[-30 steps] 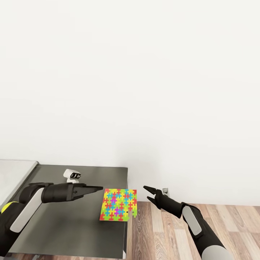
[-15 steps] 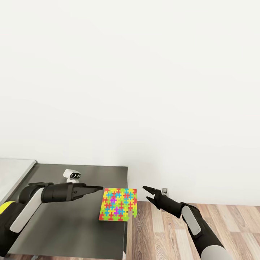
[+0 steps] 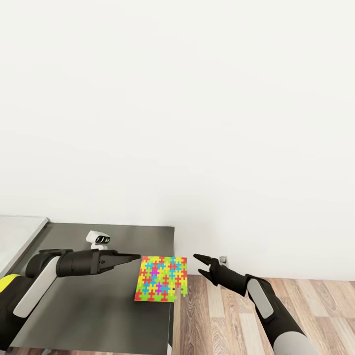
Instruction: Put all the toys in the child's room - the three board games (two on the bed and one on the table), the two jigsaw puzzles on the table, and the tennis ball on the table - inside the toy box on the table in the child's room.
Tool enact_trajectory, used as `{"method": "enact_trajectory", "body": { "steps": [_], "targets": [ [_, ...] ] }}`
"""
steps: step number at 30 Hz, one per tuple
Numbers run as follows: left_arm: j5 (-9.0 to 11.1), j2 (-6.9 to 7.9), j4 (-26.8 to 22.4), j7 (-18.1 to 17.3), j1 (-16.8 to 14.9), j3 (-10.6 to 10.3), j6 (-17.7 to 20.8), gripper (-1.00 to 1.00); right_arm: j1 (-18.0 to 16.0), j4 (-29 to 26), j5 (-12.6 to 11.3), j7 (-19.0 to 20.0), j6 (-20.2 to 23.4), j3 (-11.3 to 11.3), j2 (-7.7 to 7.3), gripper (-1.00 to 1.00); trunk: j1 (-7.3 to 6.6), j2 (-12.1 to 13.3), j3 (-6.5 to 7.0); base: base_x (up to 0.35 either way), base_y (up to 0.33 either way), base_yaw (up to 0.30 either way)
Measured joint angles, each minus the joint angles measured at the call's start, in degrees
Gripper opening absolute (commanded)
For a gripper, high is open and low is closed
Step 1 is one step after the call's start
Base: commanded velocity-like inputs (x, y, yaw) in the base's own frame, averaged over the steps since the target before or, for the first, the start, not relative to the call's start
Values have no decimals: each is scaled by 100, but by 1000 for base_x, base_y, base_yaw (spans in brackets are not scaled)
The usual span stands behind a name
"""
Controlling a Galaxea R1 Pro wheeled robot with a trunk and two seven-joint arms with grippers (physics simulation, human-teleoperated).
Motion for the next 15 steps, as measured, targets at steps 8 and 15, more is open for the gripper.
{"method": "enact_trajectory", "body": {
  "steps": [8,15],
  "targets": [
    [1,0,0,0,1,2,-4,100,-20,25,-6,-224,41,4,2,100,0,0,0,0,0,0],
    [1,0,-1,2,0,3,-5,100,-27,43,-29,-420,46,6,2,100,1,0,0,-32,46,0]
  ]
}}
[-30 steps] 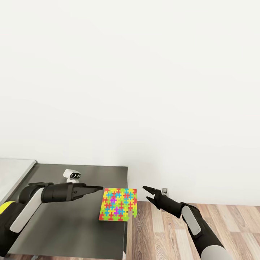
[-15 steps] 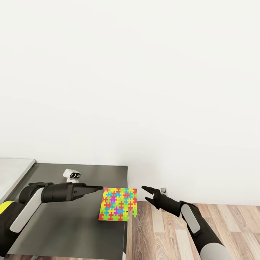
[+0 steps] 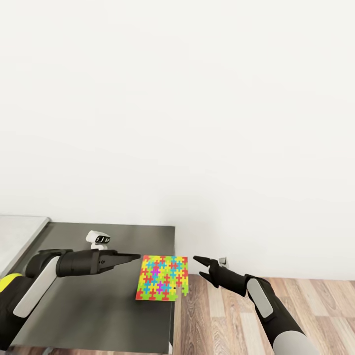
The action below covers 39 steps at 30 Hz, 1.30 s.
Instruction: Put all the toys in the child's room - the three board games (two on the bed and one on the table), the two jigsaw puzzles on the table, and the tennis ball on the table - inside the toy box on the table in the child's room.
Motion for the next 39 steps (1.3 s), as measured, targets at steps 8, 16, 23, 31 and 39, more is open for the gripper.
{"method": "enact_trajectory", "body": {
  "steps": [8,16,23,31,39],
  "targets": [
    [0,0,0,-1,0,-4,-11,100,-1,3,-4,-44,1,0,0,100,0,0,0,-91,126,0],
    [-7,0,1,-1,2,-6,-13,100,-1,3,-4,-46,1,-1,0,100,-1,0,0,-17,22,0],
    [-8,0,1,-1,0,-7,-7,100,-1,3,-4,-47,1,-1,5,100,-1,0,0,-11,20,0],
    [-9,0,1,-1,1,-8,-12,100,-1,3,-4,-47,-5,-1,9,100,-1,0,0,-18,43,0],
    [-9,0,1,-1,1,-8,-20,100,-1,3,-4,-47,-7,-1,9,100,-1,0,0,-2,5,0]
  ]
}}
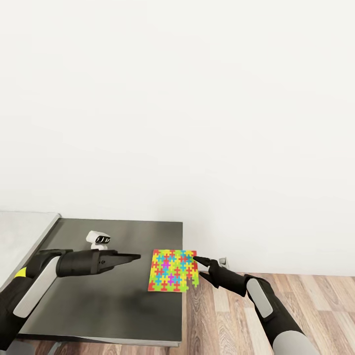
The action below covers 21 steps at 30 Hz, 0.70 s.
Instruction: Put all the toys in the child's room - the three board games (two on the bed and one on the table), the two jigsaw puzzles on the table, and the tennis ball on the table - inside the toy box on the table in the child's room.
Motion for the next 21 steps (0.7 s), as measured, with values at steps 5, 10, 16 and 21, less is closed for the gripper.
{"method": "enact_trajectory", "body": {
  "steps": [5,10,16,21],
  "targets": [
    [0,0,0,2,0,0,-2,100,0,0,0,0,0,0,-1,100,0,0,0,0,0,0],
    [0,0,0,7,3,-3,-2,100,0,0,0,0,-4,0,-4,100,0,0,0,0,0,0],
    [-7,0,-1,9,1,-8,2,100,0,0,-1,0,-7,1,-4,100,0,0,0,0,39,0],
    [-9,0,2,13,2,-2,-8,100,0,1,-1,0,-9,1,-3,100,0,0,0,0,142,0]
  ]
}}
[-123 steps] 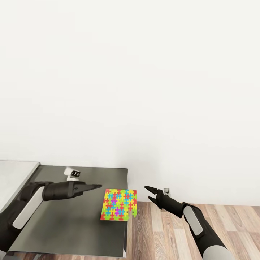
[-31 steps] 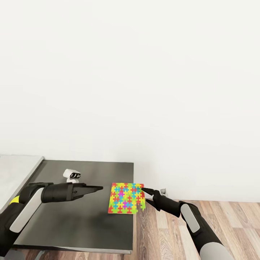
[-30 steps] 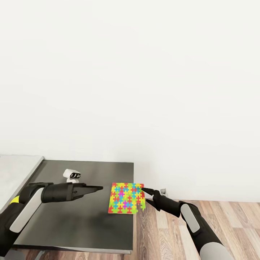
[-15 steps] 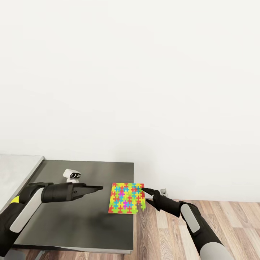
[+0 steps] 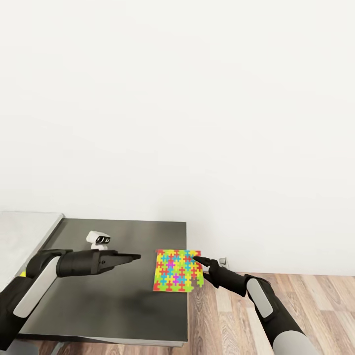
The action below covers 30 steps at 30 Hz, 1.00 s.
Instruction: Put all the toys in the child's room - the three board games (two on the bed and one on the table), the two jigsaw puzzles on the table, and the tennis ball on the table - inside the toy box on the table in the child's room.
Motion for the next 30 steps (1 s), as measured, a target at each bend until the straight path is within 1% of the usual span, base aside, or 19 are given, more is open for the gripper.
{"method": "enact_trajectory", "body": {
  "steps": [13,14,17,19,21,26,30],
  "targets": [
    [0,0,4,7,-1,-6,-18,100,0,-1,2,0,0,-1,2,100,0,0,0,0,29,0],
    [0,0,4,8,-1,-6,-18,100,0,-1,2,0,0,-1,2,-100,0,0,0,0,3,0],
    [-2,0,6,11,-2,-7,-18,100,0,-1,-2,-4,4,-1,3,-100,0,0,0,0,2,0],
    [-6,0,6,12,0,-7,-19,100,-1,-5,-96,6,35,-5,2,-100,0,0,0,0,0,0],
    [1,0,7,13,2,-4,-17,100,0,-3,-42,2,21,-2,2,-100,0,0,0,0,0,0],
    [11,34,15,-33,6,18,-14,100,0,-2,-33,1,17,-2,-4,-100,0,0,0,0,0,0],
    [15,30,20,-36,6,30,20,100,0,-2,-23,0,11,-2,0,-100,-87,159,71,0,0,0]
  ]
}}
